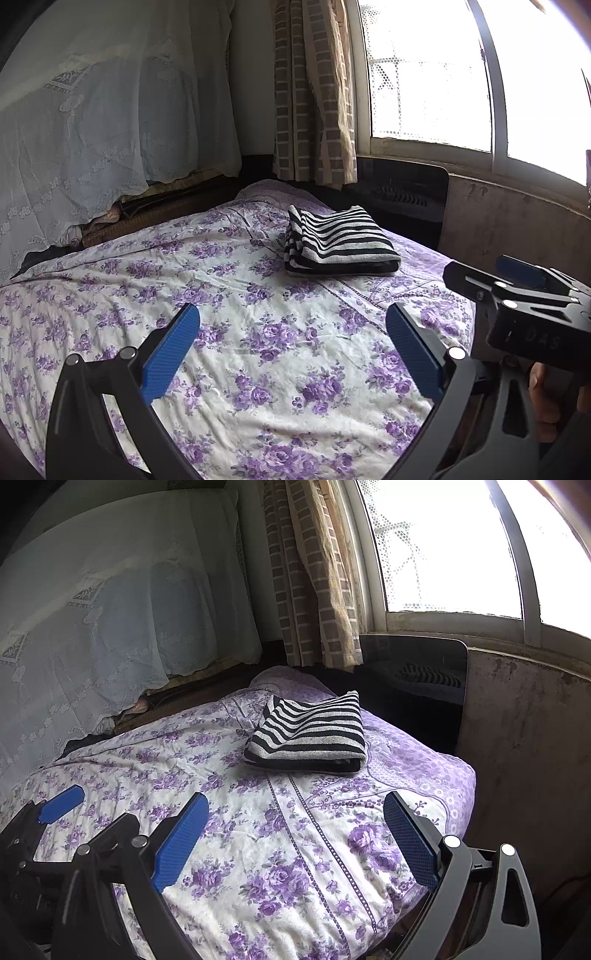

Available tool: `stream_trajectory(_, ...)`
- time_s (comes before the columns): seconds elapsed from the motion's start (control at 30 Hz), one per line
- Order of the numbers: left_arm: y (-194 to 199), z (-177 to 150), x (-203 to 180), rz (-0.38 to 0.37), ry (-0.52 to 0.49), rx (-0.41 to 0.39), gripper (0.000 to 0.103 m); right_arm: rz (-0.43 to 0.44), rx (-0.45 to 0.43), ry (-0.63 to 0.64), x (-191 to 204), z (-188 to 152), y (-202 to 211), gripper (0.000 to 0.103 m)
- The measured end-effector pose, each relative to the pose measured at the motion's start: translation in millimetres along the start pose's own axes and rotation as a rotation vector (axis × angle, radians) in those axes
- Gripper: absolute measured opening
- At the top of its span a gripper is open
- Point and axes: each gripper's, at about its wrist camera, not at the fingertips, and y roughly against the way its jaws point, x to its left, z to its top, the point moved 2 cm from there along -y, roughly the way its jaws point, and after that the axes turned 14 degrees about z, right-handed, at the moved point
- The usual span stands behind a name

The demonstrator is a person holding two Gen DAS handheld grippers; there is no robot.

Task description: Fold small clothes

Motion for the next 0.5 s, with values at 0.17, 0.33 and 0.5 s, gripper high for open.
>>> stream_trajectory(0.17, 1.8, -0.3, 0.1, -0.006, 0.000, 0.002, 0.098, 0.003, -0.001, 0.001, 0.6, 0.1, -0.4, 0.096)
stream_trajectory(0.33, 2.6, -0.5, -1.9, -0.007, -0.003, 0.002, 0.098, 0.006, -0.002, 0.004, 2.8, 0.5, 0.5, 0.096)
stream_trajectory(0.5, 2.4, -0.4, -2.3, -0.008, -0.001, 0.008, 0.098, 0.005, -0.002, 0.001, 3.5, 0.0, 0.9, 0.096)
